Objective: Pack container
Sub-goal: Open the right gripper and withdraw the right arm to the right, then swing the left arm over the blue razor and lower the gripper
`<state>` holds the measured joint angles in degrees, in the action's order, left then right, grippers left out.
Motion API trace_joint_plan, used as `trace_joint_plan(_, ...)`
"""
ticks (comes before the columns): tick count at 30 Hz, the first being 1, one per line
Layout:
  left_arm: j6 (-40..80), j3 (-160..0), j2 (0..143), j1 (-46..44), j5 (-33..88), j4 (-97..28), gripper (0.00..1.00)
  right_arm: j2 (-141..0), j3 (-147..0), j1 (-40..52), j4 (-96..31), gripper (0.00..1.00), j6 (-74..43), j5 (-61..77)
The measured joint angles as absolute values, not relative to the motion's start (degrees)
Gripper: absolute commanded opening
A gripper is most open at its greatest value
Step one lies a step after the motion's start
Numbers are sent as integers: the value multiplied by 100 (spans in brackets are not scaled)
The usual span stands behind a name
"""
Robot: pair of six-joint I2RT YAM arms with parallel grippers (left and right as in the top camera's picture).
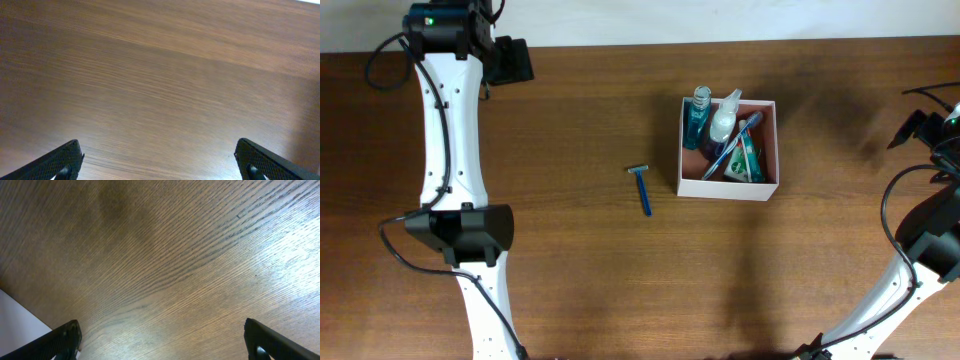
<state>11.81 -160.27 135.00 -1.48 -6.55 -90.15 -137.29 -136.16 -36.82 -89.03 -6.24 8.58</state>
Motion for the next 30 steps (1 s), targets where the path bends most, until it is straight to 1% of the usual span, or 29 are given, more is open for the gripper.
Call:
trace_joint_plan(5,1181,-16027,13500,-148,346,-9083,99,-13729,-13616,-3682,-8903,99,-626,858)
trace_joint_plan(8,1190,-16027,13500,-154,888,-9334,99,-13729,-13616,-3682,-8903,99,-622,858)
trace_joint_plan(12,1365,-16016,13500,-270,1138,-9660,99,-13729,-13616,-3682,-8903,99,-626,858)
trace_joint_plan(14,1566,-15987,13500,-427,1122,-9662,99,-13729,-13616,-3682,-8903,99,-624,860)
trace_joint_plan(18,2056,-15836,13500,-945,670,-9653,99,-13729,-13616,-3682,-8903,99,-626,858)
trace_joint_plan(24,2456,-15126,13500,-1850,121,-9509,99,-13729,-13616,-3682,-8903,99,-624,858)
trace_joint_plan(30,2954,-14234,13500,-2176,12,-9080,99,-13729,-13616,-3682,-8903,99,-624,858)
